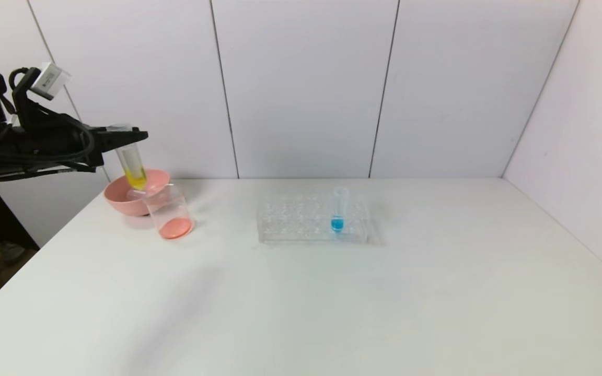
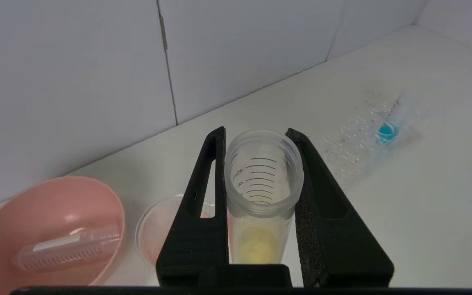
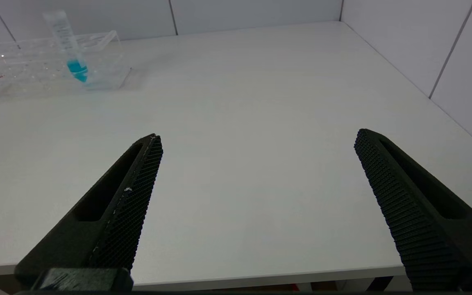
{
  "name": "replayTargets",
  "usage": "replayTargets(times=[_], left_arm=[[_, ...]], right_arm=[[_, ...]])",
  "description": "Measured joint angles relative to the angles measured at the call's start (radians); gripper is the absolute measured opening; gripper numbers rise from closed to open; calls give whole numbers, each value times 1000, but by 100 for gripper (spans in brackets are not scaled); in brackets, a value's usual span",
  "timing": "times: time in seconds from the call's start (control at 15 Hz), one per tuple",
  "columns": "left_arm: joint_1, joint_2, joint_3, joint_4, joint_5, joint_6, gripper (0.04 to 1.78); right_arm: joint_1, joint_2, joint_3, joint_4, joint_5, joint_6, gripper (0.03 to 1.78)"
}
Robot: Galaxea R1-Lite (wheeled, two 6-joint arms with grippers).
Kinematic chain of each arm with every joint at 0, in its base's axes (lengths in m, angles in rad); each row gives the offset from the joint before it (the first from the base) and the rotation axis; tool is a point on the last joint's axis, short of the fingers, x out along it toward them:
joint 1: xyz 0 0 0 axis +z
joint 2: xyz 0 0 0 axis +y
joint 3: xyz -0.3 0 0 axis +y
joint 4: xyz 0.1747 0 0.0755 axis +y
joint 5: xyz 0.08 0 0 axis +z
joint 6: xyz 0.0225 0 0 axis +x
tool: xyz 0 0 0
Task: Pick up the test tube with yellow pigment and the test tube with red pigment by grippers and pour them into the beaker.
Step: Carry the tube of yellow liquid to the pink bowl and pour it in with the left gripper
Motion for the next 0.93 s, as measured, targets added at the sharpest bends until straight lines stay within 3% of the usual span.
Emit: replayTargets(times=[0.2,0.4,0.6,0.93], left_arm=[[39,93,-166,211,-100,158,47],[62,190,-371,551,-117,420,47],[77,269,-576,850,-104,593,47],[62,347,-800,1158,6,705,47]], right_arm=[[0,0,0,0,0,0,171],[0,0,0,0,0,0,171],[0,0,0,0,0,0,171],[0,0,0,0,0,0,171]])
